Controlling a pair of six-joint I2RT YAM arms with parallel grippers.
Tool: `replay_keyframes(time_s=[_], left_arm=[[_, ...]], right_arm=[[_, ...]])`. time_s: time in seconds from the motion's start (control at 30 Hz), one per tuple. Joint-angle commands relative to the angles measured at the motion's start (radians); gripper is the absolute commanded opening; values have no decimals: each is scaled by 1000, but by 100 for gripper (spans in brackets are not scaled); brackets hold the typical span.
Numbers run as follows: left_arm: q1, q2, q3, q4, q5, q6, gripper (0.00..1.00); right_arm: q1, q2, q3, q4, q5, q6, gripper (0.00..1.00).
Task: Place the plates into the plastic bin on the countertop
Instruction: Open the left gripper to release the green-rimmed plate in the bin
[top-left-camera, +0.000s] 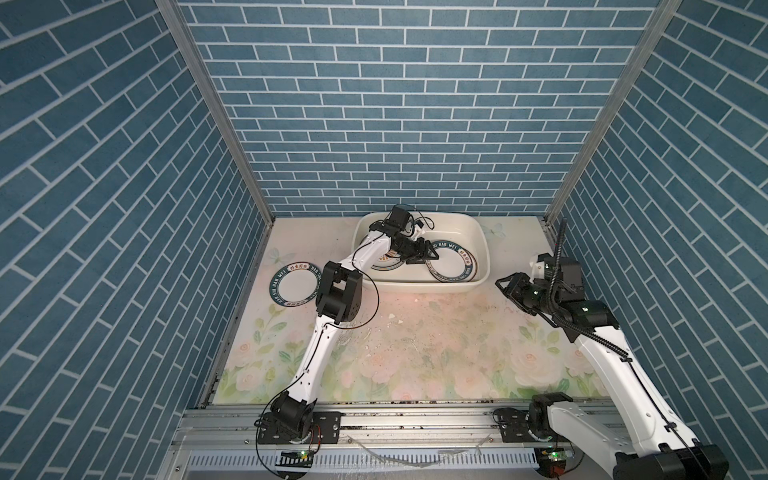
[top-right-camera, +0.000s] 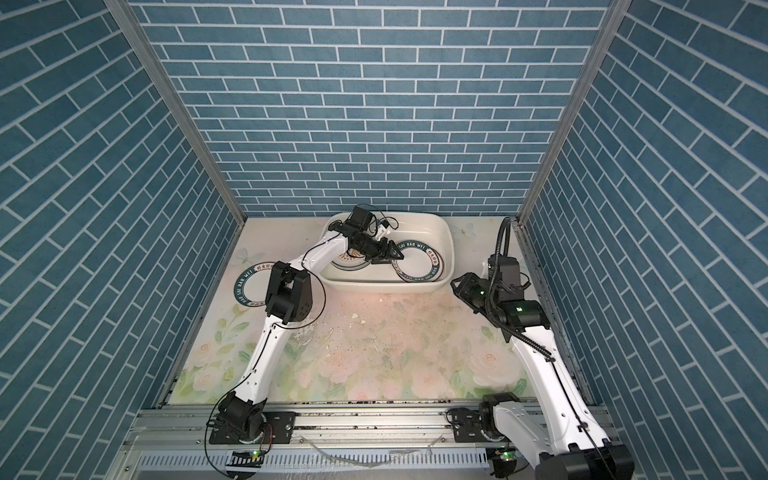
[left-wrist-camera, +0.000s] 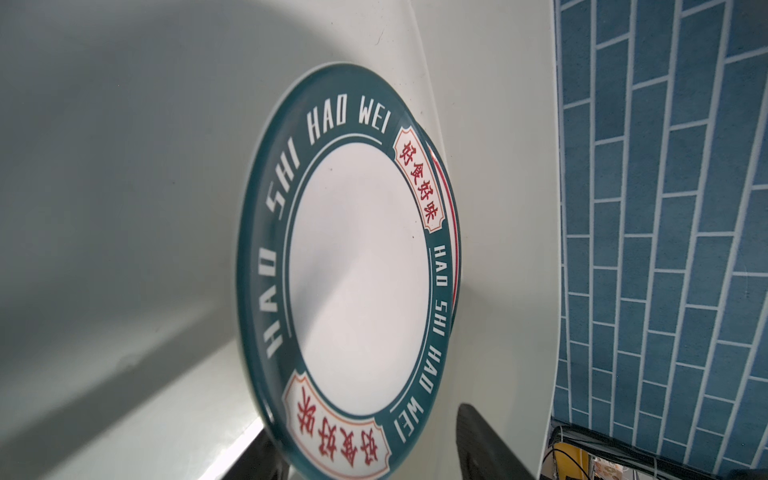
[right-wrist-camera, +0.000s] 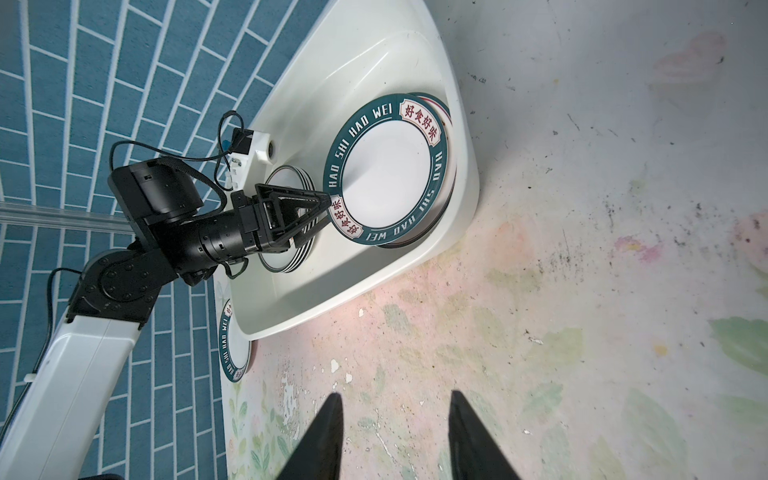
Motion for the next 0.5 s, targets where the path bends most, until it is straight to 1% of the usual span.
replay_keyframes(time_s=[0.0, 0.2, 0.27, 0.47], left_arm=[[-9, 1, -5, 7, -4, 8, 65], [-12, -4, 3, 7, -4, 12, 67], [-16, -5, 6, 4, -7, 13, 70], [-13, -28, 11, -53, -78, 60, 74]], right_arm=[[-6, -9, -13, 9, -6, 6, 42], [-8, -8, -8, 8, -12, 8, 42], [-8, -8, -7, 9, -12, 8, 42], [-10, -5, 0, 13, -14, 10, 42]])
